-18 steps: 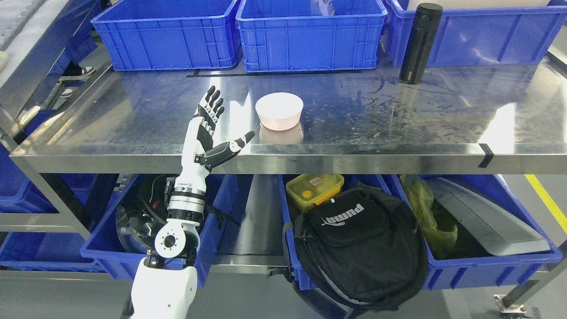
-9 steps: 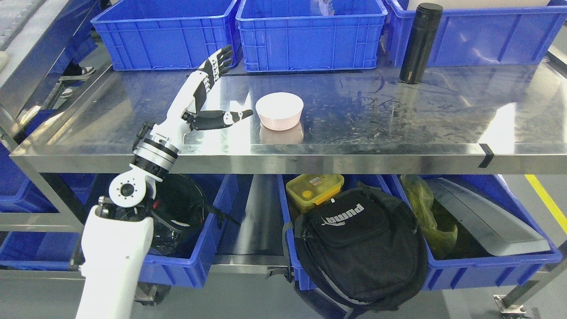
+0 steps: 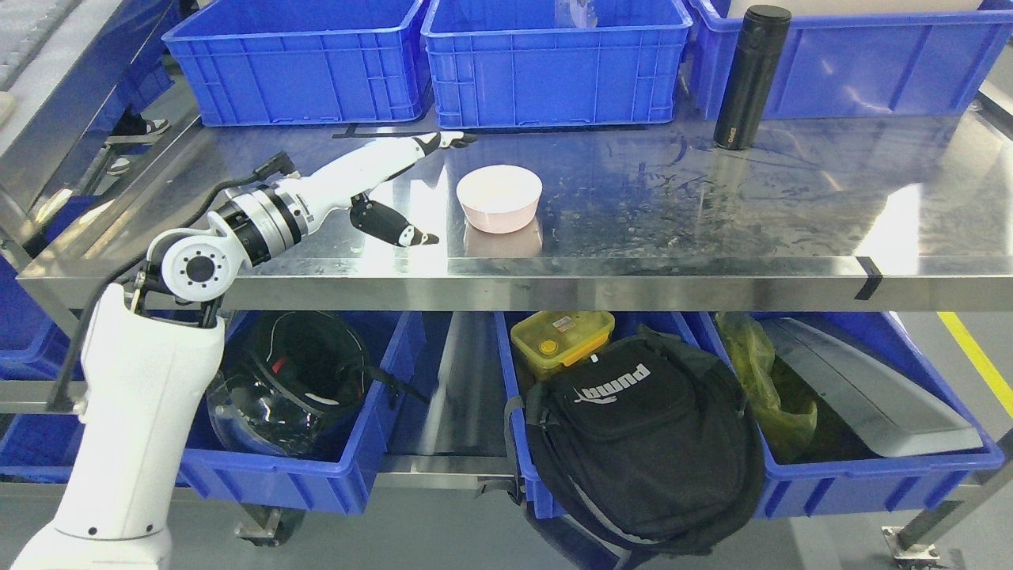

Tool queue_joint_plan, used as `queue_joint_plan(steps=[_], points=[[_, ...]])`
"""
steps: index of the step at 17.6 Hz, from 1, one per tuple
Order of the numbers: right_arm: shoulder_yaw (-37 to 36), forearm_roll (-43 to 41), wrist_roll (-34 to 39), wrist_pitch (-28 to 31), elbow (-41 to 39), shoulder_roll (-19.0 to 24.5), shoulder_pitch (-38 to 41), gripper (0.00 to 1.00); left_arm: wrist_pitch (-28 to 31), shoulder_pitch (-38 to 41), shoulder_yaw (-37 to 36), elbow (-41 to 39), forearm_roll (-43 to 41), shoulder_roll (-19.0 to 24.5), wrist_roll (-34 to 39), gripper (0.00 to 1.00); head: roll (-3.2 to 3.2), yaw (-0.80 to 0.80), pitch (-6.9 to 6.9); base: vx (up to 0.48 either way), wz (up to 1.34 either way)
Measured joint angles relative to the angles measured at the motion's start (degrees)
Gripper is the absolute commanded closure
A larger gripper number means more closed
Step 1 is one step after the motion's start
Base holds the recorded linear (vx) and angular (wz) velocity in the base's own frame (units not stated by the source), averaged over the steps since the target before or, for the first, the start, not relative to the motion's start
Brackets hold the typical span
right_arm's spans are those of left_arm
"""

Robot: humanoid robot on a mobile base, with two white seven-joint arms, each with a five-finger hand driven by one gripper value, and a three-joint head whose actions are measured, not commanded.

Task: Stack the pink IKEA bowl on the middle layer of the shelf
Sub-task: 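Swing the left hand across the shelf toward the pink bowl, then close the left hand fingers around the rim of the pink bowl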

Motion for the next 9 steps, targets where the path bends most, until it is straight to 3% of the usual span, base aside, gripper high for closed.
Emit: queue_joint_plan(steps=[3, 9], points=[[0.0, 0.0, 0.0, 0.0, 0.0, 0.0, 0.0, 0.0, -1.1, -2.5, -1.7, 0.7, -7.2, 0.5, -3.4, 0.32, 0.0, 0.0, 0.0, 0.0, 0.0], [0.0, 0.0, 0.0, 0.0, 0.0, 0.0, 0.0, 0.0, -1.6, -6.2, -5.9, 4.7, -20.0, -1.6, -7.1, 0.32, 0.0, 0.0, 0.0, 0.0, 0.0]])
